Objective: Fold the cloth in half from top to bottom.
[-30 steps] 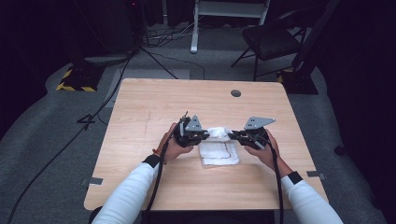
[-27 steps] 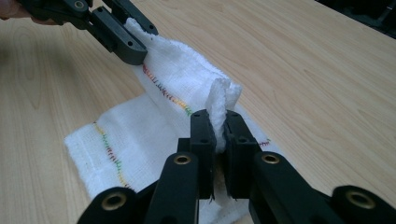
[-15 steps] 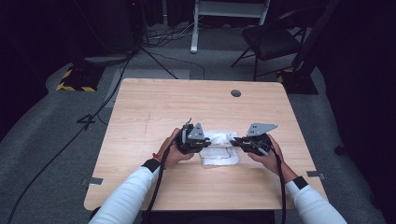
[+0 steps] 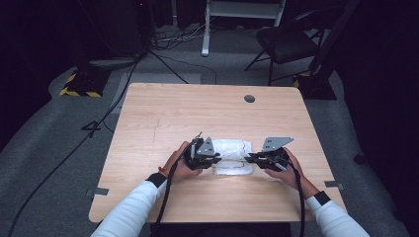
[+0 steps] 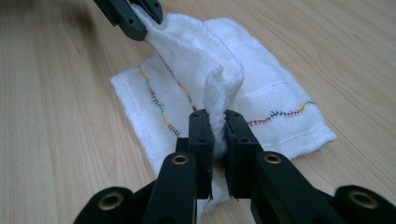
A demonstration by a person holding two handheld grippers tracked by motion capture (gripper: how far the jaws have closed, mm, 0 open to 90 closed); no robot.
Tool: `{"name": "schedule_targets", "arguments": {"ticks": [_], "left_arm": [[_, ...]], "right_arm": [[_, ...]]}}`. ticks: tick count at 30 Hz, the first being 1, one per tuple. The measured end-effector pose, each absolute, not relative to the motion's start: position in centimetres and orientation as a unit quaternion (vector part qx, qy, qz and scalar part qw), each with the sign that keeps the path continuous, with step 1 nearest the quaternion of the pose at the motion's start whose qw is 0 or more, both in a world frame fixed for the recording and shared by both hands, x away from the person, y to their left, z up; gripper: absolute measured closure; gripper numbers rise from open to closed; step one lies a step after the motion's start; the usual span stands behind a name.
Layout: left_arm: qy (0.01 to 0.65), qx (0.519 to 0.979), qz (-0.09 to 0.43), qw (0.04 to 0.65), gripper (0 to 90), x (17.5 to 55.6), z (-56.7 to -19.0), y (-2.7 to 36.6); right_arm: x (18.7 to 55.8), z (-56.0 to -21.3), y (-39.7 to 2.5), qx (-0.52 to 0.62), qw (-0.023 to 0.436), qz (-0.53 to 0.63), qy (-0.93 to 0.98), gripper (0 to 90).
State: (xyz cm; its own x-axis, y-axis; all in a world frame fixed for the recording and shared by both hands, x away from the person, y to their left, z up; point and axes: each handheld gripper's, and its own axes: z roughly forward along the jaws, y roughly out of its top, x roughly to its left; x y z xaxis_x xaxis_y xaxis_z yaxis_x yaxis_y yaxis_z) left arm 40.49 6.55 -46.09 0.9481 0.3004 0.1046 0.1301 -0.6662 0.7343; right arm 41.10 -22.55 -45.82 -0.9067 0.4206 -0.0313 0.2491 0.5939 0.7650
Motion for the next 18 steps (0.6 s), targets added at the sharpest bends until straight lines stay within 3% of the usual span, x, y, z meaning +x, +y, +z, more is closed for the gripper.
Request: {"name": "schedule_targets", "arguments": {"ticks": [18], "left_arm": [[0.114, 0.915, 0.094, 0.376, 80.5, 39.3, -47.1, 6.4]], "right_arm": [[40.3, -46.5, -23.5, 0.189, 0.101, 0.393, 0.894, 81.9]]}}
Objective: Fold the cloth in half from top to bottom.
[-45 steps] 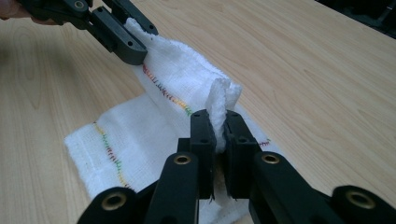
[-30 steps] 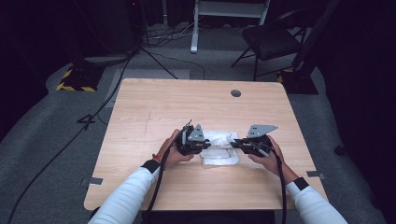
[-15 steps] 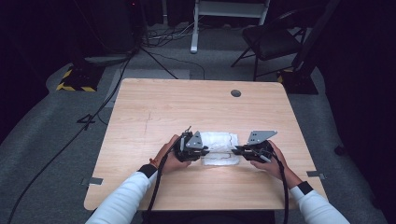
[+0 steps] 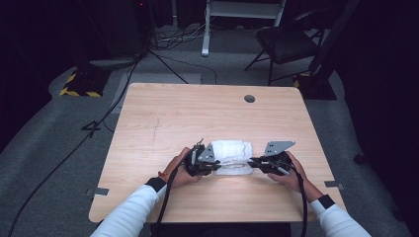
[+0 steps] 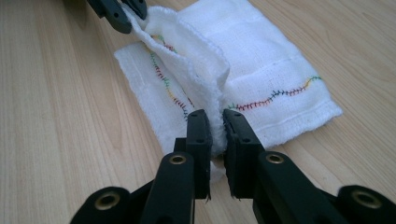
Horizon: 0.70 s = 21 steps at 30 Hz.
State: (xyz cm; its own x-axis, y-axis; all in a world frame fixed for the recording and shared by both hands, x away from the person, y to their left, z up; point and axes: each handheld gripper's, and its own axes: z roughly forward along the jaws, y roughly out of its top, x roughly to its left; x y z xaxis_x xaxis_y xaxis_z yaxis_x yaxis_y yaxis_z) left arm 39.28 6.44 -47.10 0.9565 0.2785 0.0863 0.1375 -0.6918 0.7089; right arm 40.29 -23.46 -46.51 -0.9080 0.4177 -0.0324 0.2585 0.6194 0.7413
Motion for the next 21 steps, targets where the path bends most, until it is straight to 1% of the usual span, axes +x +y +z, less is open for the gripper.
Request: {"name": "schedule_targets", "arguments": {"ticks": [3, 6, 10, 21], "left_arm": [[0.111, 0.915, 0.092, 0.378, 78.9, 39.1, -47.1, 6.5], [0.11, 0.915, 0.092, 0.377, 78.6, 38.9, -47.0, 6.6], [0.107, 0.917, 0.091, 0.375, 78.6, 38.6, -47.1, 6.6], [0.109, 0.916, 0.089, 0.375, 75.8, 37.9, -47.1, 7.2]], "right_arm": [[40.2, -46.7, -23.7, 0.191, 0.099, 0.389, 0.896, 81.0], [39.9, -46.9, -23.9, 0.189, 0.092, 0.39, 0.897, 82.7], [39.7, -47.0, -23.9, 0.184, 0.095, 0.392, 0.897, 84.3], [39.1, -47.1, -24.7, 0.194, 0.094, 0.392, 0.894, 76.7]]}}
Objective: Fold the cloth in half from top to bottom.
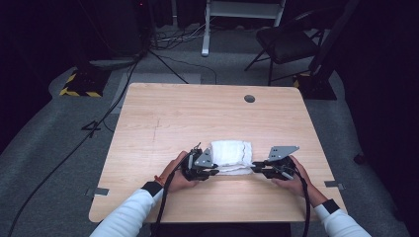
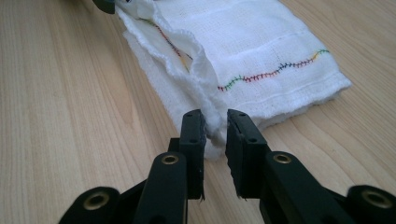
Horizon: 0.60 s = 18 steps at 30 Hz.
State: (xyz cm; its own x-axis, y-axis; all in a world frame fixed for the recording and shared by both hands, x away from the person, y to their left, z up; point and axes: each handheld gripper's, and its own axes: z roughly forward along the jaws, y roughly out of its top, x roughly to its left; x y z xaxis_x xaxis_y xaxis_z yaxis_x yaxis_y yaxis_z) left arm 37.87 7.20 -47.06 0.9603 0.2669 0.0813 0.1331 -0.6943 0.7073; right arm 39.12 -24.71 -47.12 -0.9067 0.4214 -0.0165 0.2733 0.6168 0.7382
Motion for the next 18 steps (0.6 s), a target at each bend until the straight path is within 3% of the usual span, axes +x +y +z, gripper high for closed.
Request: {"name": "schedule_targets", "arguments": {"ticks": [11, 15, 18], "left_arm": [[0.111, 0.917, 0.092, 0.372, 74.1, 36.8, -46.8, 8.4], [0.121, 0.911, 0.104, 0.38, 70.6, 36.8, -46.4, 8.8], [0.137, 0.905, 0.113, 0.386, 63.2, 37.2, -46.2, 8.7]], "right_arm": [[38.3, -46.8, -26.1, 0.207, 0.11, 0.396, 0.888, 72.1], [38.3, -46.5, -26.3, 0.216, 0.119, 0.4, 0.883, 68.7], [38.5, -46.2, -26.0, 0.219, 0.126, 0.402, 0.88, 66.3]]}}
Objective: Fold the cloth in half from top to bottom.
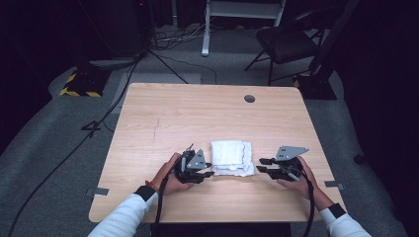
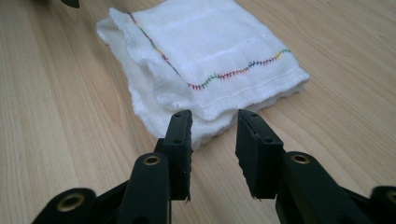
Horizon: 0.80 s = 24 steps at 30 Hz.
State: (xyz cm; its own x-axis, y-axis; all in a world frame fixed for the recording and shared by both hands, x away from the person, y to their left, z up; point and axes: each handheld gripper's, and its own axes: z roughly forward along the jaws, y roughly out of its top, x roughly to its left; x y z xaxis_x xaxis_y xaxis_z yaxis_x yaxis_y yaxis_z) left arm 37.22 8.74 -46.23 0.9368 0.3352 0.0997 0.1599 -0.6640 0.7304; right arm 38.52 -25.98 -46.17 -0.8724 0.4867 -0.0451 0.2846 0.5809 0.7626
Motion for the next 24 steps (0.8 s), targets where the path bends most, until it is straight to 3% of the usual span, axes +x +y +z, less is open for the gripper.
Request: {"name": "schedule_targets", "arguments": {"ticks": [6, 9, 13, 24], "left_arm": [[0.179, 0.895, 0.135, 0.386, 42.6, 38.7, -46.2, 7.8], [0.196, 0.888, 0.147, 0.389, 36.5, 39.5, -46.3, 7.3], [0.197, 0.895, 0.14, 0.375, 32.9, 40.2, -46.8, 6.4], [0.185, 0.911, 0.133, 0.345, 29.7, 39.5, -48.0, 6.0]], "right_arm": [[39.2, -46.0, -24.7, 0.226, 0.135, 0.396, 0.879, 53.0], [39.7, -46.1, -24.1, 0.237, 0.139, 0.391, 0.878, 45.9], [40.4, -46.5, -23.3, 0.25, 0.144, 0.381, 0.878, 37.4], [40.0, -48.2, -22.0, 0.238, 0.148, 0.33, 0.901, 32.7]]}}
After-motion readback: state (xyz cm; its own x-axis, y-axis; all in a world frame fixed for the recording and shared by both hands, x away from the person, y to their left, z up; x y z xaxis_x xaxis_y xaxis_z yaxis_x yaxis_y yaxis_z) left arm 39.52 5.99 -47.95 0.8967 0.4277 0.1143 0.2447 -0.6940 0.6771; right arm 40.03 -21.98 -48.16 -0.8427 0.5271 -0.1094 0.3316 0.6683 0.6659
